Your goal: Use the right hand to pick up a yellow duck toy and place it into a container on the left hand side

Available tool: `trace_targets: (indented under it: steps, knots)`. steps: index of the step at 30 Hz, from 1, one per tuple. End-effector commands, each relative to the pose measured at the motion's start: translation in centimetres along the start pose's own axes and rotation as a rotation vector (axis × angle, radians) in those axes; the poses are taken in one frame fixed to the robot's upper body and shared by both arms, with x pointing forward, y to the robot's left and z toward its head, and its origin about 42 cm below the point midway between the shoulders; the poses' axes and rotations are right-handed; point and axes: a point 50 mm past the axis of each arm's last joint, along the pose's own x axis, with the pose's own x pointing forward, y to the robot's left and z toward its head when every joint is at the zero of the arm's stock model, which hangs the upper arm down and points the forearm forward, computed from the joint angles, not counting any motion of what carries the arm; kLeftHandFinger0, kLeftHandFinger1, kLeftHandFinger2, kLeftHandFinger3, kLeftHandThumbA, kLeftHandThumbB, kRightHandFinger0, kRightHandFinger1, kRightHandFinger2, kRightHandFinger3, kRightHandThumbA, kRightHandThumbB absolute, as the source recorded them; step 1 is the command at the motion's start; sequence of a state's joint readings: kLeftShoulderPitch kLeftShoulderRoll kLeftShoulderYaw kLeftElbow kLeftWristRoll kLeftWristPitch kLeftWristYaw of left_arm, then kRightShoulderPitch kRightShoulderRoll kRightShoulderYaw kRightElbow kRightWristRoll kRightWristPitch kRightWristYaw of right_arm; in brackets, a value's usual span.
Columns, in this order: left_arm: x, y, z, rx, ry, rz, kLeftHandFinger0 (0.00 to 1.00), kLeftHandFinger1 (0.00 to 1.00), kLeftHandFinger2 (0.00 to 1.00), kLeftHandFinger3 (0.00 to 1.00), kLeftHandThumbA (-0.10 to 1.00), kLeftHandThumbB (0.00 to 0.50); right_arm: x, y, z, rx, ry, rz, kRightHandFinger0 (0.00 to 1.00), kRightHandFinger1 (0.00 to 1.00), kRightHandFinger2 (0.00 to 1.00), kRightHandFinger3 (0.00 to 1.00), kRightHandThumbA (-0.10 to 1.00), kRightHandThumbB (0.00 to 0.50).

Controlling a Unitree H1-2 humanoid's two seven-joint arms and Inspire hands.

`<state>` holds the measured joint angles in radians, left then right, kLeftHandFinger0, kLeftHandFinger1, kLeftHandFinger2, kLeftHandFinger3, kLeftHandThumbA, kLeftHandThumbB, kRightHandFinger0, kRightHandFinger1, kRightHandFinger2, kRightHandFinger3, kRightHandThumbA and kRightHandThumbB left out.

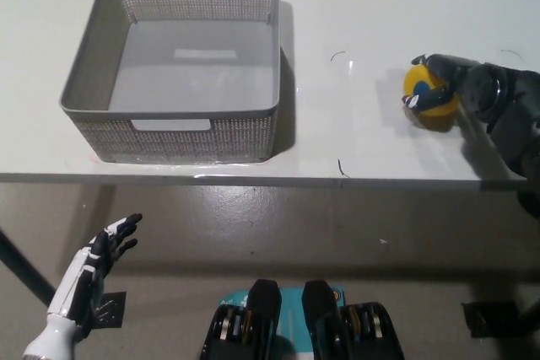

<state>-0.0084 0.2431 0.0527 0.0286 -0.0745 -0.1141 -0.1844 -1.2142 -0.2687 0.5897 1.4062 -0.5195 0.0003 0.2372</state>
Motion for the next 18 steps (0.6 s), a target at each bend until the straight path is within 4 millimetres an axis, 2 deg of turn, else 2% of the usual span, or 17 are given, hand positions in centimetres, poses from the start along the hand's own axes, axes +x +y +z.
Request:
trace_targets:
  steps: [1, 2, 3, 4, 5, 6, 7, 8, 9, 10, 12, 13, 14, 15, 16, 17, 18]
  knots:
    - [0.5, 0.5, 1.6, 0.009, -0.084, 0.020, 1.00, 1.00, 1.00, 1.00, 1.00, 0.329, 0.1, 0.0, 0.0, -0.088, 0.016, -0.076, 0.66, 0.74, 0.84, 0.91, -0.09, 0.228]
    - [0.5, 0.6, 1.6, 0.010, -0.088, 0.022, 1.00, 1.00, 1.00, 1.00, 1.00, 0.328, 0.0, 0.0, -0.3, -0.117, 0.000, -0.129, 0.42, 0.54, 0.67, 0.76, -0.10, 0.213]
    - [0.5, 0.6, 1.6, 0.010, -0.087, 0.022, 1.00, 1.00, 1.00, 1.00, 1.00, 0.327, 0.0, 0.1, -0.8, -0.121, -0.009, -0.165, 0.25, 0.43, 0.59, 0.68, -0.10, 0.195]
    - [0.6, 0.7, 1.7, 0.010, -0.087, 0.024, 1.00, 1.00, 1.00, 1.00, 1.00, 0.320, 0.0, -0.1, -0.9, -0.108, -0.016, -0.187, 0.13, 0.38, 0.56, 0.58, -0.10, 0.187]
    - [0.7, 0.7, 1.7, 0.011, -0.088, 0.026, 1.00, 1.00, 1.00, 1.00, 1.00, 0.319, -0.1, -0.3, -0.8, -0.096, -0.018, -0.196, 0.08, 0.39, 0.58, 0.50, -0.10, 0.200]
    - [0.8, 0.8, 1.8, 0.013, -0.089, 0.029, 1.00, 1.00, 1.00, 1.00, 1.00, 0.319, -0.1, -0.5, -0.8, -0.083, -0.020, -0.205, 0.09, 0.43, 0.62, 0.48, -0.10, 0.202]
    - [0.9, 0.8, 1.9, 0.015, -0.093, 0.031, 1.00, 1.00, 1.00, 1.00, 1.00, 0.311, -0.2, -0.7, -0.9, -0.072, -0.034, -0.228, 0.22, 0.58, 0.73, 0.48, -0.10, 0.204]
    - [1.0, 0.8, 2.0, 0.015, -0.097, 0.032, 1.00, 1.00, 1.00, 1.00, 1.00, 0.309, -0.2, -1.0, -1.0, -0.064, -0.048, -0.250, 0.25, 0.60, 0.75, 0.46, -0.10, 0.206]
    - [1.1, 0.8, 2.0, 0.015, -0.099, 0.031, 1.00, 1.00, 1.00, 1.00, 1.00, 0.302, -0.3, -1.1, -1.0, -0.060, -0.054, -0.263, 0.27, 0.62, 0.76, 0.46, -0.10, 0.207]
    - [1.1, 0.8, 2.0, 0.015, -0.100, 0.032, 1.00, 1.00, 1.00, 1.00, 1.00, 0.301, -0.3, -1.2, -1.0, -0.057, -0.060, -0.272, 0.27, 0.66, 0.82, 0.48, -0.10, 0.171]
    - [1.2, 0.9, 2.1, 0.020, -0.106, 0.035, 1.00, 1.00, 1.00, 1.00, 1.00, 0.281, -0.4, -1.4, -1.1, -0.035, -0.078, -0.306, 0.19, 0.67, 0.91, 0.50, -0.10, 0.208]
    - [1.3, 0.9, 2.1, 0.020, -0.108, 0.036, 1.00, 1.00, 1.00, 1.00, 1.00, 0.272, -0.4, -1.6, -1.0, -0.022, -0.079, -0.316, 0.18, 0.69, 0.96, 0.56, -0.10, 0.209]
    - [1.3, 0.9, 2.1, 0.020, -0.109, 0.035, 1.00, 1.00, 1.00, 1.00, 1.00, 0.268, -0.5, -1.9, -1.0, -0.012, -0.082, -0.323, 0.27, 0.79, 1.00, 0.61, -0.10, 0.210]
    - [1.3, 0.9, 2.1, 0.020, -0.110, 0.035, 1.00, 1.00, 1.00, 1.00, 1.00, 0.267, -0.5, -2.0, -0.9, -0.011, -0.083, -0.327, 0.38, 0.83, 1.00, 0.62, -0.10, 0.215]
    - [1.3, 0.9, 2.1, 0.020, -0.110, 0.036, 1.00, 1.00, 1.00, 1.00, 1.00, 0.266, -0.5, -2.0, -0.9, -0.011, -0.083, -0.329, 0.42, 0.82, 0.94, 0.59, -0.10, 0.217]
    - [1.3, 0.9, 2.2, 0.020, -0.107, 0.036, 1.00, 1.00, 1.00, 1.00, 1.00, 0.276, -0.6, -2.2, -0.8, -0.002, -0.087, -0.345, 0.44, 0.76, 0.82, 0.51, -0.10, 0.230]
    - [1.3, 0.9, 2.2, 0.021, -0.105, 0.035, 1.00, 1.00, 1.00, 1.00, 1.00, 0.275, -0.6, -2.3, -0.7, -0.002, -0.090, -0.354, 0.42, 0.71, 0.76, 0.47, -0.10, 0.232]
